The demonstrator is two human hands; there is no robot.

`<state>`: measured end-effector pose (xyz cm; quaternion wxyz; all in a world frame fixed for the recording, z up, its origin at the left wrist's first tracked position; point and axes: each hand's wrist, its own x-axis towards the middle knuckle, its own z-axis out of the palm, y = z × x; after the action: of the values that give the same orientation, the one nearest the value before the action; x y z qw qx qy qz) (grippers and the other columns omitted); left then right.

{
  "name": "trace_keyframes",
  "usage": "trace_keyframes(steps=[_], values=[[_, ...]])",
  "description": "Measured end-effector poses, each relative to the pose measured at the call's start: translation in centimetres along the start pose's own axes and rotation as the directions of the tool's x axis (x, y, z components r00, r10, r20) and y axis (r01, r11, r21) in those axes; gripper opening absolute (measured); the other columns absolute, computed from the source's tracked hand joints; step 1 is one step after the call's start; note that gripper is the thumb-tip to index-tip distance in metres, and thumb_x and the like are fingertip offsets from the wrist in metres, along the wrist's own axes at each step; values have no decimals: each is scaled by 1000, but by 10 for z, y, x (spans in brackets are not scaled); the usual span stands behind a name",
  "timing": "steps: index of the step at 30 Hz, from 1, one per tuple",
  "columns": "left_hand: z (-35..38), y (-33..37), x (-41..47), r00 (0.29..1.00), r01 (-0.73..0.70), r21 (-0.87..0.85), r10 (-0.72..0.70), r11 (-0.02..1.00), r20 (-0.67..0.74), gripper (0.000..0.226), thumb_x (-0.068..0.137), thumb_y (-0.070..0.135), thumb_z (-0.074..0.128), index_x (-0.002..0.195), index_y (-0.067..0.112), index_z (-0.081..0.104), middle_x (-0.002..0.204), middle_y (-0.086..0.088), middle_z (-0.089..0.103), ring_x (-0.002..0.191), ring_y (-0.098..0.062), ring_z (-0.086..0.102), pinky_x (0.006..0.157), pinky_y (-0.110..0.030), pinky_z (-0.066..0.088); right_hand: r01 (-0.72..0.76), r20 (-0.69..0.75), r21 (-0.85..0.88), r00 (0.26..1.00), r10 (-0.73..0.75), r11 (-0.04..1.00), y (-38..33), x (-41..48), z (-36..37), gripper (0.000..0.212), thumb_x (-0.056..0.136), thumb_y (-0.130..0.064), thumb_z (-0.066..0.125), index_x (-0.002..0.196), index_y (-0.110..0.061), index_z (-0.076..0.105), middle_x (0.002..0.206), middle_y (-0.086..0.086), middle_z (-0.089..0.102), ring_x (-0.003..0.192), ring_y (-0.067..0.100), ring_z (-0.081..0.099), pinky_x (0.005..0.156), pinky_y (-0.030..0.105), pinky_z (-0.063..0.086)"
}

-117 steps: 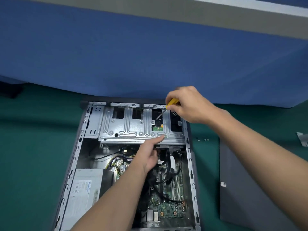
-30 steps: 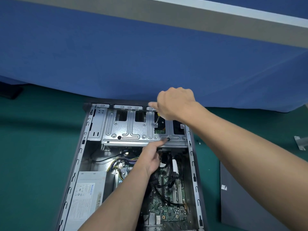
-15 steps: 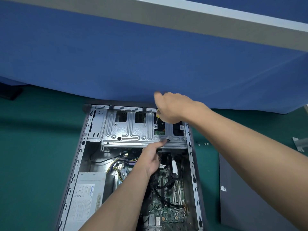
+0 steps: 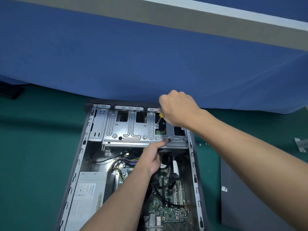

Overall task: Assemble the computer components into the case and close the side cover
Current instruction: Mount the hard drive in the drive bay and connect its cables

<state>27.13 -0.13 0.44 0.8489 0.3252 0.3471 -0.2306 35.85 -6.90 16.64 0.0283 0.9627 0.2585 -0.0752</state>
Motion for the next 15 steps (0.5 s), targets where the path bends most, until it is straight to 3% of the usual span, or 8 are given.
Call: trace_keyframes(steps=[3,5,6,7,9,11,15], values=[[-1,0,1,1000,10,-11,-10,1000,-13,84,67,14,81,139,-2,41,159,-12,17,149,-25,-1,118,-40,-2,-70,5,-14,998,70,997,-3,1,4,44,102,-36,38,64,-13,33,62,1,30,72,32,45,62,35,29],[-2,-1,2,1000,12,-17,-13,1000,-15,81,69,13,81,139,-2,41,159,-12,21,149,-25,1,119,-41,-1,-60,97,-26,993,62,998,-2,4,3,38,100,-46,35,87,-11,41,65,-2,33,77,30,45,63,36,29],[-2,-1,2,1000,12,-13,-12,1000,-8,82,68,14,81,138,-2,42,158,-12,23,149,-25,2,119,-41,-1,-28,140,-11,990,29,1000,-2,5,1,34,99,-45,38,101,-11,41,68,-2,34,77,30,45,61,35,29],[-2,-1,3,1000,12,-6,-12,1000,-3,84,66,15,82,138,-2,43,157,-12,26,149,-25,5,119,-41,-1,23,152,0,988,-23,1000,-1,6,0,26,98,-37,43,103,-12,38,69,-2,35,75,31,47,57,34,28],[-2,-2,4,1000,11,5,-11,1000,3,84,63,15,83,136,-2,46,155,-13,31,148,-24,11,120,-40,1,89,93,-14,992,-88,996,0,6,-2,19,94,-19,50,82,-12,36,69,1,36,64,27,45,49,29,20],[-3,-2,4,1000,10,9,-10,1000,3,84,62,15,83,136,-2,47,154,-12,33,148,-24,13,120,-40,1,56,31,-39,998,-54,998,-3,4,-3,31,91,-12,50,66,-13,31,64,3,36,53,22,34,47,27,16],[-3,-2,5,1000,10,17,-10,1000,5,85,59,16,83,135,-2,48,155,-11,31,148,-23,9,119,-40,0,-76,37,-55,996,78,996,-5,5,5,32,96,-17,46,66,-12,36,69,4,45,58,24,38,56,29,27]])
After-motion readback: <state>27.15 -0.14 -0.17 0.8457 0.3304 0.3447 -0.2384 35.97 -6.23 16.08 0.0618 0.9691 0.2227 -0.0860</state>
